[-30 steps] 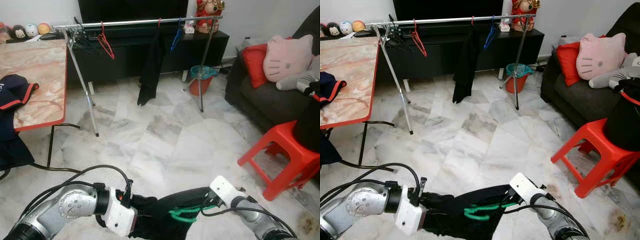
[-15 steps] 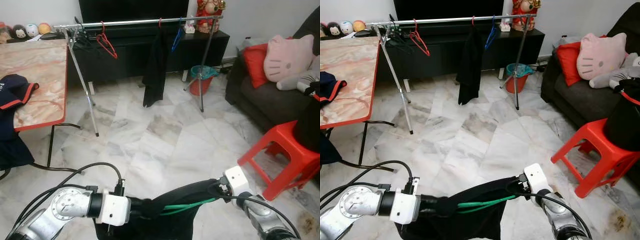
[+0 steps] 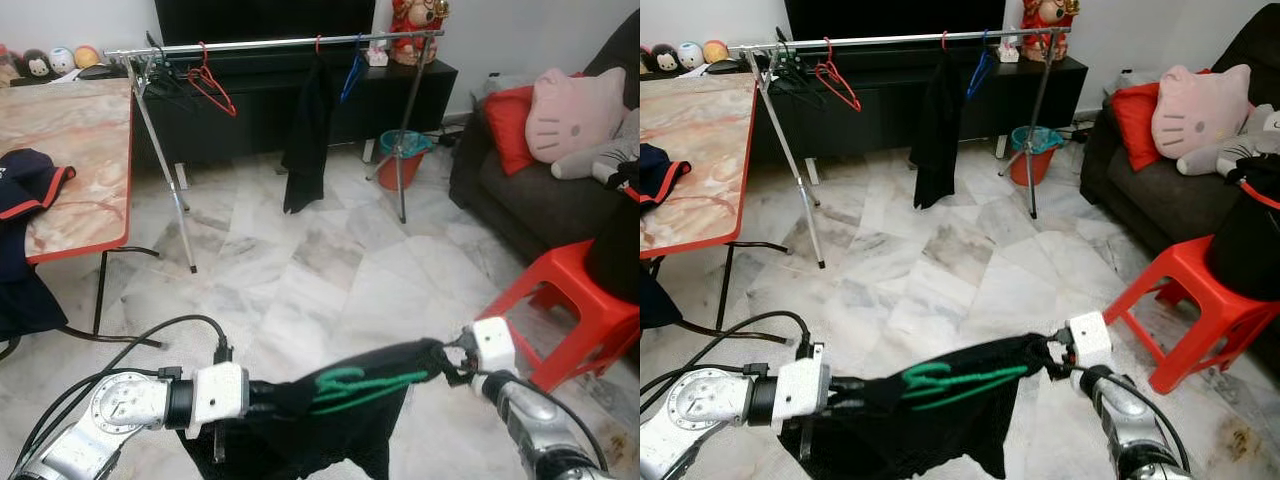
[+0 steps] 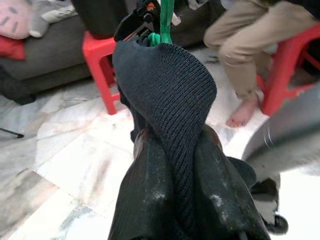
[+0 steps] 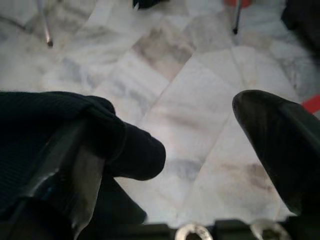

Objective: Hang hanger

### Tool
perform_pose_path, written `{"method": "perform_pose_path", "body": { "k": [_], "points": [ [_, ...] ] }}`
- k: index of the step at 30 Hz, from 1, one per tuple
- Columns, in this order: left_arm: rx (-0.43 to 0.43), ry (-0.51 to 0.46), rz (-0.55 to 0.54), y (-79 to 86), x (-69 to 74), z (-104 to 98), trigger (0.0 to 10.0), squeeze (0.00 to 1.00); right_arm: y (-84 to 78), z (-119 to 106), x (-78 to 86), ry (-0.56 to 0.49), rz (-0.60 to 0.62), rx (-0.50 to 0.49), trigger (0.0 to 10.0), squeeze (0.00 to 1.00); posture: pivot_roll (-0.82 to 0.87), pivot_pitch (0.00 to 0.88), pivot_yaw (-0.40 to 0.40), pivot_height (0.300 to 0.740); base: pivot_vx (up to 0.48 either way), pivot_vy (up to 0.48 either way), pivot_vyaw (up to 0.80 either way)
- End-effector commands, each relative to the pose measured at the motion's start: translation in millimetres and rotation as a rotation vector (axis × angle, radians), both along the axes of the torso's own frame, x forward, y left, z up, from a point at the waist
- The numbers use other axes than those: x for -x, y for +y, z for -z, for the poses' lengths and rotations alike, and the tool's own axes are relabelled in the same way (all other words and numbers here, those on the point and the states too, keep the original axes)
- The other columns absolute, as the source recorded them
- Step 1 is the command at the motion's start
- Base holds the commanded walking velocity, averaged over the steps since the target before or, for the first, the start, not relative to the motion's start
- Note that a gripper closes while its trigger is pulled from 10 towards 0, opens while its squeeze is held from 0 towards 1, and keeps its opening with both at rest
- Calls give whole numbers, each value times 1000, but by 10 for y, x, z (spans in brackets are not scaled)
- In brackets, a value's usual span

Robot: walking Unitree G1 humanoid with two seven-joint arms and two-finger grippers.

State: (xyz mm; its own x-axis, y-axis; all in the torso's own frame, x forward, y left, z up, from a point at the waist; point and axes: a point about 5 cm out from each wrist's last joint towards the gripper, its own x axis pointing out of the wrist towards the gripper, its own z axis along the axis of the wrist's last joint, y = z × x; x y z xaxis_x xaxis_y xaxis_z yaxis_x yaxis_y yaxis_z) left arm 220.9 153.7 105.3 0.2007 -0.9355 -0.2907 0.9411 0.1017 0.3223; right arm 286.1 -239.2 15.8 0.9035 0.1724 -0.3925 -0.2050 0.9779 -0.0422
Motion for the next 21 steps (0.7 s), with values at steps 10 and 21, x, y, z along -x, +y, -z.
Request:
{"method": "perform_pose_path", "body": {
  "k": [10, 21],
  "points": [
    [85, 75, -80, 52, 11, -57, 10000, 0, -245, -456, -273, -248, 242, -320, 10000, 1000, 72, 0, -71, 740, 0, 0, 0],
    [-20, 341, 98, 187, 314, -67, 10000, 0, -255, -371, -215, -202, 237, -314, 10000, 1000, 75, 0, -76, 740, 0, 0, 0]
  ]
}}
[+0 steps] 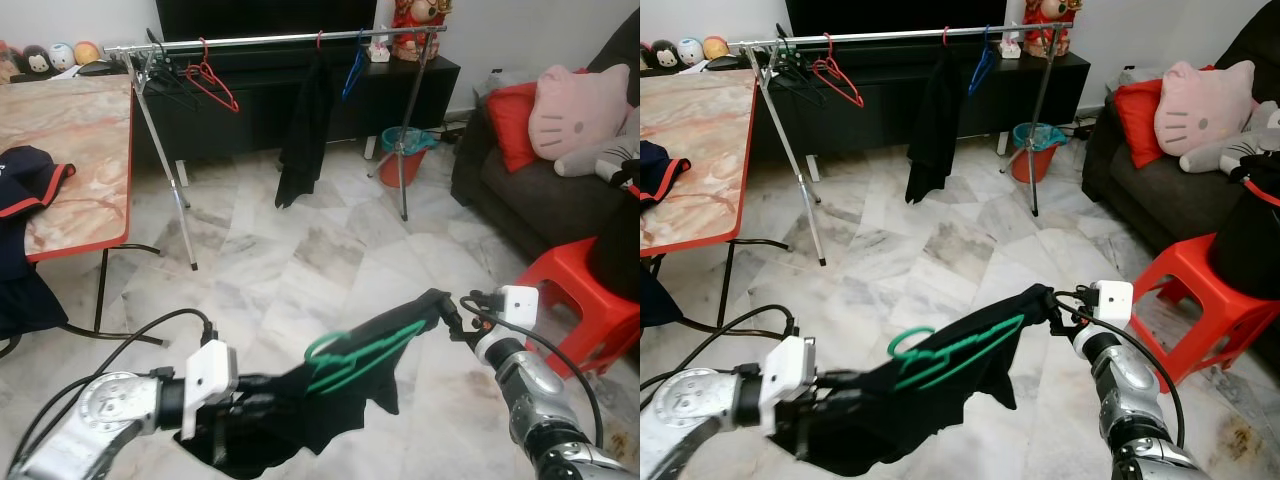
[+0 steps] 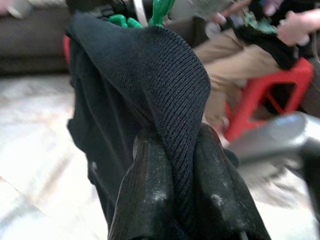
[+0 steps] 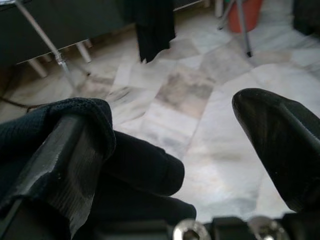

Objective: Hang hanger

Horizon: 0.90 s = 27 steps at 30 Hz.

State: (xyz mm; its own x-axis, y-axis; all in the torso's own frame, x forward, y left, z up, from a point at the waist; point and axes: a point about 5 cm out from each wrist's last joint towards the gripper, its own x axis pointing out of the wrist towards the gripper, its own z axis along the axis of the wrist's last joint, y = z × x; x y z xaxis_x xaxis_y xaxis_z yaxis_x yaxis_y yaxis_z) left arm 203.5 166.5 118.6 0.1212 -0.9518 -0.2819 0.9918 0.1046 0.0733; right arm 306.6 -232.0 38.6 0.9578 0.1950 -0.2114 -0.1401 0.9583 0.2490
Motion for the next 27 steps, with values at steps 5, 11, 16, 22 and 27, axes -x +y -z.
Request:
{"method": "perform_pose_path", "body": {
  "k": [5, 11, 16, 22, 27],
  "points": [
    [-85, 195, 195, 128, 292, 36, 10000, 0, -301, -115, 1, -34, 152, 14, 10000, 1000, 74, 0, -77, 740, 0, 0, 0],
    [-69, 110, 67, 282, 138, -119, 10000, 0, -317, -93, 18, -16, 156, 41, 10000, 1000, 75, 0, -80, 740, 0, 0, 0],
    [3, 129, 67, 376, 136, -342, 10000, 0, -340, -68, 41, 2, 162, 56, 10000, 1000, 80, 0, -86, 740, 0, 0, 0],
    [-188, 264, 258, 494, 388, -290, 10000, 0, -312, -59, 34, 10, 146, 72, 10000, 1000, 85, 0, -86, 740, 0, 0, 0],
    [-429, 282, 391, 543, 506, -147, 10000, 0, -292, -53, 29, 14, 134, 88, 10000, 1000, 86, 0, -85, 740, 0, 0, 0]
  ]
}}
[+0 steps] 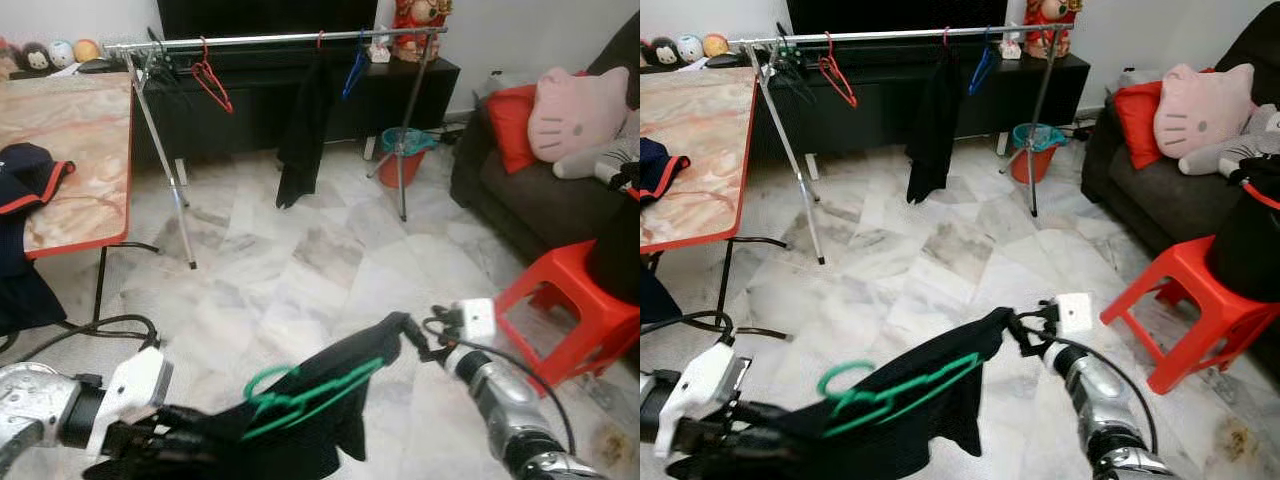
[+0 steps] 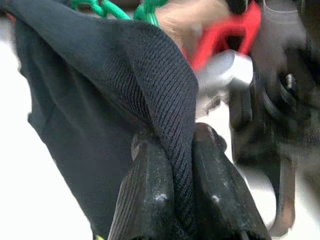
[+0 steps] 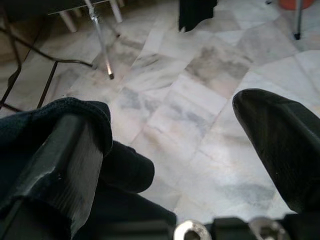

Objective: Hang hanger

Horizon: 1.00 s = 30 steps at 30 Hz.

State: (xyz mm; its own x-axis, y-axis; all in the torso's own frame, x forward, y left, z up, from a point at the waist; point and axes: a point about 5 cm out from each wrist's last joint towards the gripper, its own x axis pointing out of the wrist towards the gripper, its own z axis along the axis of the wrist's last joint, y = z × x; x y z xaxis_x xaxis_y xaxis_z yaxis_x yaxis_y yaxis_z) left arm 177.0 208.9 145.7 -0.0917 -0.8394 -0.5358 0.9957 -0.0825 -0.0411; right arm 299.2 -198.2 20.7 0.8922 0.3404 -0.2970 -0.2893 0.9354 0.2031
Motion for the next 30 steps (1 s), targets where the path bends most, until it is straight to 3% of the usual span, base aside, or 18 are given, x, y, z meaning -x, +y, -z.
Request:
{"method": "perform_pose_path", "body": {
  "k": [1, 4, 9, 14, 17, 19, 20, 23, 26, 27, 30],
  "points": [
    [-175, 179, 214, 119, 256, 136, 10000, 0, -627, -231, -44, -71, 301, 35, 10000, 1000, 83, 0, -84, 740, 0, 0, 0],
    [-215, 173, 247, 102, 270, 166, 10000, 0, -621, -226, -43, -70, 302, 33, 10000, 1000, 83, 0, -83, 740, 0, 0, 0],
    [-438, 80, 321, 125, 274, 369, 10000, 0, -599, -207, -34, -66, 296, 35, 10000, 1000, 84, 0, -80, 740, 0, 0, 0],
    [-456, 3, 247, 84, 182, 469, 10000, 0, -582, -197, -32, -64, 290, 37, 10000, 1000, 78, 0, -78, 740, 0, 0, 0],
    [-558, -53, 234, 203, 127, 528, 10000, 0, -555, -167, -17, -53, 269, 62, 10000, 1000, 82, 0, -79, 740, 0, 0, 0],
    [-555, -79, 214, 210, 96, 523, 10000, 0, -554, -162, -13, -51, 269, 66, 10000, 1000, 85, 0, -79, 740, 0, 0, 0],
    [-491, -153, 108, 164, -32, 512, 10000, 0, -551, -157, -10, -50, 270, 66, 10000, 1000, 86, 0, -78, 740, 0, 0, 0],
    [-295, -238, -31, 56, -209, 410, 10000, 0, -540, -140, -1, -44, 270, 68, 10000, 1000, 85, 0, -76, 740, 0, 0, 0],
    [-176, -241, -157, 69, -320, 294, 10000, 0, -509, -91, 29, -24, 251, 86, 10000, 1000, 84, 0, -77, 740, 0, 0, 0],
    [-88, -223, -224, 79, -363, 207, 10000, 0, -491, -52, 57, -9, 240, 96, 10000, 1000, 89, 0, -79, 740, 0, 0, 0],
    [25, -147, -249, 94, -332, 114, 10000, 0, -480, -1, 94, 13, 237, 116, 10000, 1000, 89, 0, -79, 740, 0, 0, 0]
  ]
}}
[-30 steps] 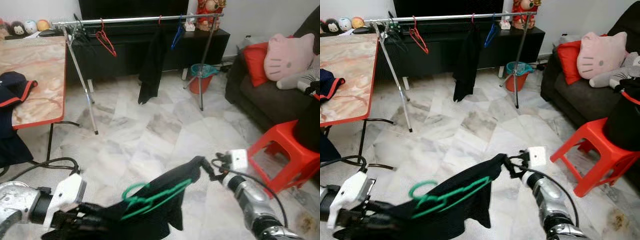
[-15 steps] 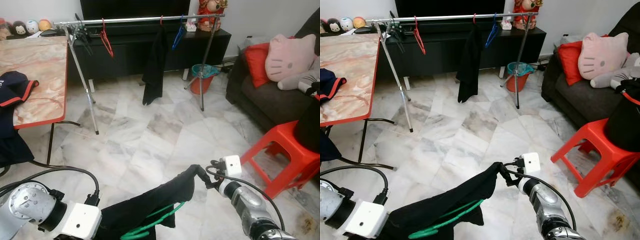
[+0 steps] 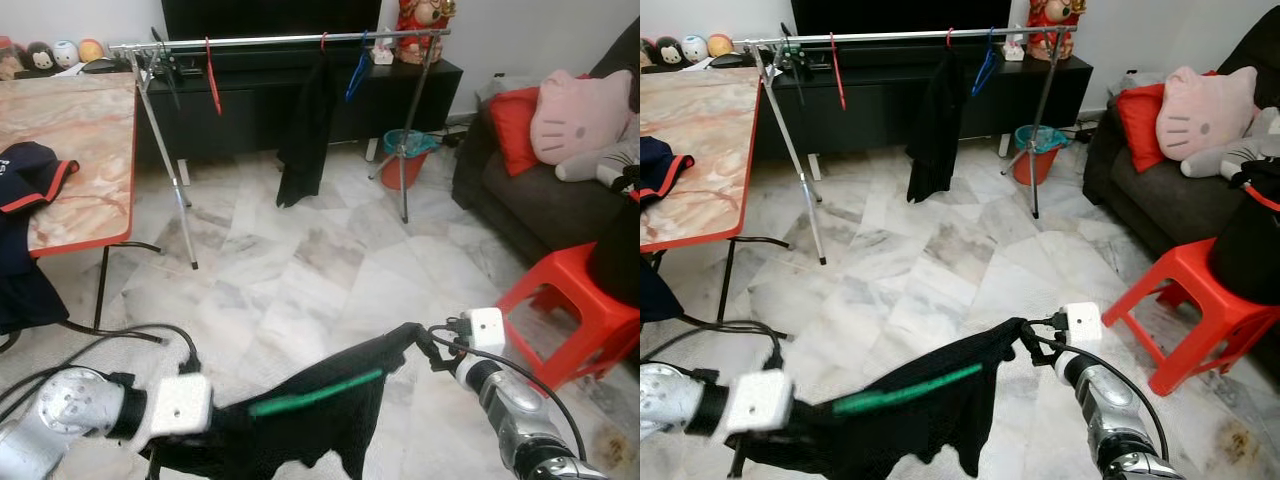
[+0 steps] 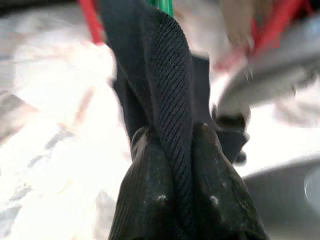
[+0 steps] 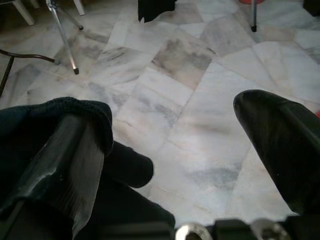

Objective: Hang hanger

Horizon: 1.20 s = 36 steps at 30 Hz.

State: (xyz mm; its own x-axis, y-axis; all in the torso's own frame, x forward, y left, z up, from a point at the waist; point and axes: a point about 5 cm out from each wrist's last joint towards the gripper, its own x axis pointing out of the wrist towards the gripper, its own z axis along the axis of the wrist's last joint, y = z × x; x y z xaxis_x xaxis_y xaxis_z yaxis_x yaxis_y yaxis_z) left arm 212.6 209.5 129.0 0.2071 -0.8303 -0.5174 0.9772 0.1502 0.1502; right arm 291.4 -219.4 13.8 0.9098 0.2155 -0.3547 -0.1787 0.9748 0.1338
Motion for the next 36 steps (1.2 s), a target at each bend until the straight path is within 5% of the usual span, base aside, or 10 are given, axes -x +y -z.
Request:
{"method": "perform_pose_path", "body": {
  "k": [1, 9, 18, 24, 25, 34, 35, 36],
  "points": [
    [40, 69, 0, 102, 58, -64, 10000, 0, -265, -55, 27, -22, 128, 41, 10000, 1000, 89, 0, -78, 740, 0, 0, 0],
    [231, 282, 131, 137, 309, -215, 10000, 0, -287, -5, 75, 6, 133, 55, 10000, 1000, 90, 0, -79, 740, 0, 0, 0],
    [-56, 295, 106, 356, 336, 33, 10000, 0, -351, -22, 82, 8, 139, 74, 10000, 1000, 86, 0, -79, 740, 0, 0, 0],
    [-13, 285, 71, 322, 324, 39, 10000, 0, -316, -16, 81, 7, 112, 74, 10000, 1000, 86, 0, -81, 740, 0, 0, 0],
    [21, 280, 66, 274, 317, 33, 10000, 0, -288, -25, 66, -2, 100, 83, 10000, 0, 87, 0, -81, 740, 0, 0, 0],
    [110, 140, -48, 163, 121, 48, 10000, 0, -83, -133, -71, -53, -37, 82, 10000, 0, 84, 0, -79, 740, 0, 0, 0],
    [118, 122, -68, 150, 90, 46, 10000, 0, -51, -133, -76, -48, -78, 103, 10000, 953, 84, 0, -79, 740, 0, 0, 0],
    [118, 122, -68, 150, 90, 46, 10000, 0, -51, -133, -76, -48, -78, 103, 10000, 953, 84, 0, -79, 740, 0, 0, 0]
  ]
}}
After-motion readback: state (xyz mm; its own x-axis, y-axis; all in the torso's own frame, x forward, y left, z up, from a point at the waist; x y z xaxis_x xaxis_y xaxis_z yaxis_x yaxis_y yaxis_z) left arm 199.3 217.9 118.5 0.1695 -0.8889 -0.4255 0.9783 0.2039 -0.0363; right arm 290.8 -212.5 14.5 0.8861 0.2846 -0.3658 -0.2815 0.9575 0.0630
